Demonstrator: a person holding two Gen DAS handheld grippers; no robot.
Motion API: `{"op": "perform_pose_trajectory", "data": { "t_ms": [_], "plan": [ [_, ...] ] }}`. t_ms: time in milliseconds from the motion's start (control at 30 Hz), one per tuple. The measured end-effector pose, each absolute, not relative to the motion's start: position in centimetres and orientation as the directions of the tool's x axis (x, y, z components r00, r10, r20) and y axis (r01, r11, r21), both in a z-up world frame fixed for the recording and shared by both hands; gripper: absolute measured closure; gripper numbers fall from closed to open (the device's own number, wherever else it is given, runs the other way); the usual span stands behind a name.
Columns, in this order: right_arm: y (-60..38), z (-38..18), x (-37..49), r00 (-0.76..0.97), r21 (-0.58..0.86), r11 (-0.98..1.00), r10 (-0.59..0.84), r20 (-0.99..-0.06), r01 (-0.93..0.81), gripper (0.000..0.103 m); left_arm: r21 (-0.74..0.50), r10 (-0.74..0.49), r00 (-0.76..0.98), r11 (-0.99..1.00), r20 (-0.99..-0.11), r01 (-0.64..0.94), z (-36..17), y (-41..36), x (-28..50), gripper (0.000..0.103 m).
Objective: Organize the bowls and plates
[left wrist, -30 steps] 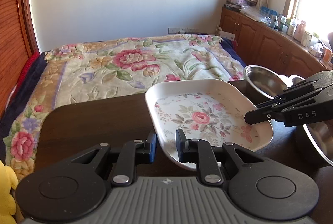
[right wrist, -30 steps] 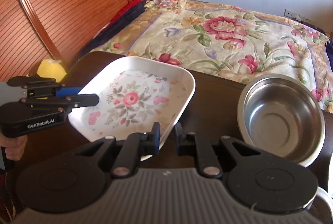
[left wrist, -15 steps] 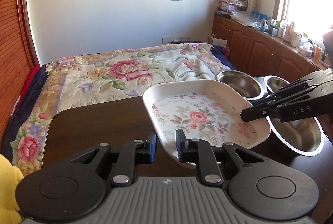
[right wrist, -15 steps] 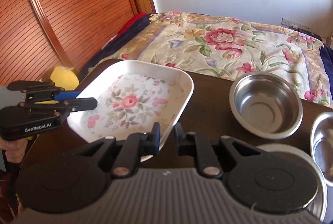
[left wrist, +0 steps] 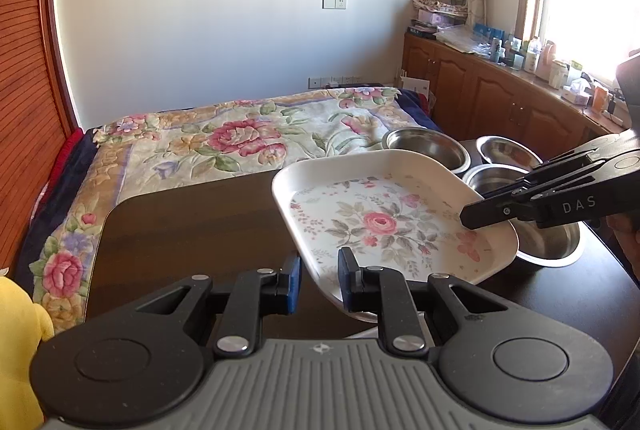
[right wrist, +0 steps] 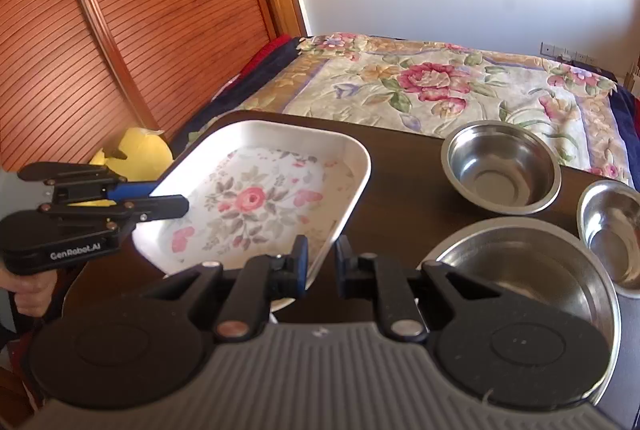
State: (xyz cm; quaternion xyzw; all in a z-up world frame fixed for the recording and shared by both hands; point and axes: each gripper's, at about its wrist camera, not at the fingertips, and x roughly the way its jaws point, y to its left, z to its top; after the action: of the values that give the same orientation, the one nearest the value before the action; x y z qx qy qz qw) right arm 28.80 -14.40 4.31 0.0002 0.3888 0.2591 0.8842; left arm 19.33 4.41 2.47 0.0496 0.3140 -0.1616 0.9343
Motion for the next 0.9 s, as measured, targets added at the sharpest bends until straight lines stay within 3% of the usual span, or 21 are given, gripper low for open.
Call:
{"op": "perform_pose_trajectory", "data": {
  "t_ms": [900],
  "plan": [
    [-14.4,2.8,21.3,0.547,0.254,0.812,0.552,-0.63,-0.526,0.087,-0.049,-0.269,0.745,0.952,-0.611,0.303,-0.3,6.2,11.1,0.082]
  ]
}}
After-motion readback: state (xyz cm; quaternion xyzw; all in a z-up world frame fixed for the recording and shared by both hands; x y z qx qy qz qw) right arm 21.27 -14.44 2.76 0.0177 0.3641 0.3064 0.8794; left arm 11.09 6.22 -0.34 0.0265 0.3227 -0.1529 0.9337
